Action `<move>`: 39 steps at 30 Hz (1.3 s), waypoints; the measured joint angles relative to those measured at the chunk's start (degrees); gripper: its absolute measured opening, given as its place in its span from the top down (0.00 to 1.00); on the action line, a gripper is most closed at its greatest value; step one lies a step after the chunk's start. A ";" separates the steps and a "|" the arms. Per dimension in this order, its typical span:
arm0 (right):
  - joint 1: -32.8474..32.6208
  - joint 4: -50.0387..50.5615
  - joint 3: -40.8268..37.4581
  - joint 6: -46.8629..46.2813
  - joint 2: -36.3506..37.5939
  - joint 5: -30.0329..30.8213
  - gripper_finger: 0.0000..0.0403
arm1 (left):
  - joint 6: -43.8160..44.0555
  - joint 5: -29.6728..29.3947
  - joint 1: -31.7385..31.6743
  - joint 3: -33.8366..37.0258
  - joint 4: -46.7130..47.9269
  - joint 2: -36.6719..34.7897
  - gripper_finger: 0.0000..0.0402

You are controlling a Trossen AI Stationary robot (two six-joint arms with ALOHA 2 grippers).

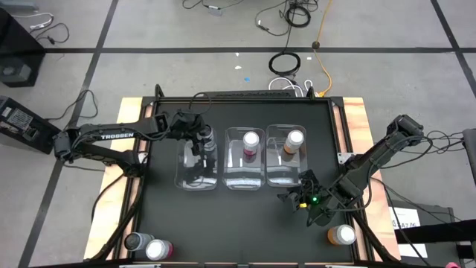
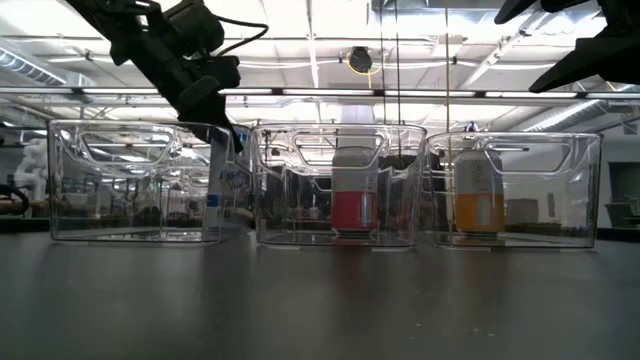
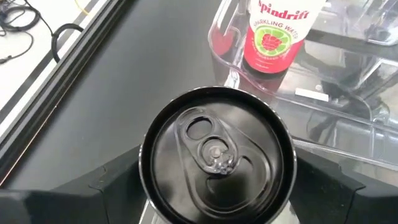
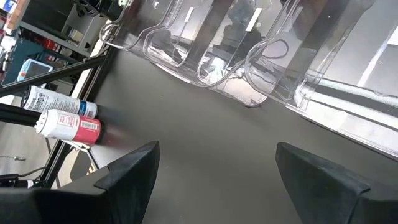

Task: Sort soda cans
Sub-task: Put the right white soda can into the left transparent bin, then put the pink-white soda can into the middle transparent bin

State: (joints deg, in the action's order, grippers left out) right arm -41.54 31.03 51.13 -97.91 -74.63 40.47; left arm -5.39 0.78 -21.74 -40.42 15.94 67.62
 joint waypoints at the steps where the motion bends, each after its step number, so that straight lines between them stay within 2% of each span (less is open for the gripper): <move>1: 0.00 0.00 0.00 0.02 0.00 0.00 0.22 | 0.05 -0.01 0.00 0.00 0.03 -0.18 0.18; 9: -0.02 0.31 0.00 1.04 0.00 0.00 0.22 | -0.02 -1.02 0.00 -2.88 3.94 -3.73 0.18; 18: -0.02 0.44 0.00 2.52 -0.02 -0.02 0.22 | 1.56 0.04 0.12 -8.45 20.04 -10.18 0.18; 25: -0.02 0.46 0.00 4.57 -0.02 -0.02 0.22 | 17.20 4.25 0.46 -11.32 30.92 -16.71 0.18; 29: -0.02 0.35 0.00 6.79 -0.02 -0.02 0.22 | 24.44 7.27 0.58 -11.76 33.40 -21.42 0.18; 34: -0.04 0.11 0.00 8.69 -0.02 -0.05 0.22 | 32.63 7.98 3.15 -11.82 34.63 -27.43 0.18; 39: -0.07 -0.82 0.00 11.09 -0.02 -1.57 0.22 | 42.69 6.15 8.65 -11.82 34.60 -31.85 0.18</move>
State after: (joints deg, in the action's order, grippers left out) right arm -41.60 30.20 51.13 -86.82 -74.65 38.90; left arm 37.29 6.93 -13.09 -52.25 50.54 35.77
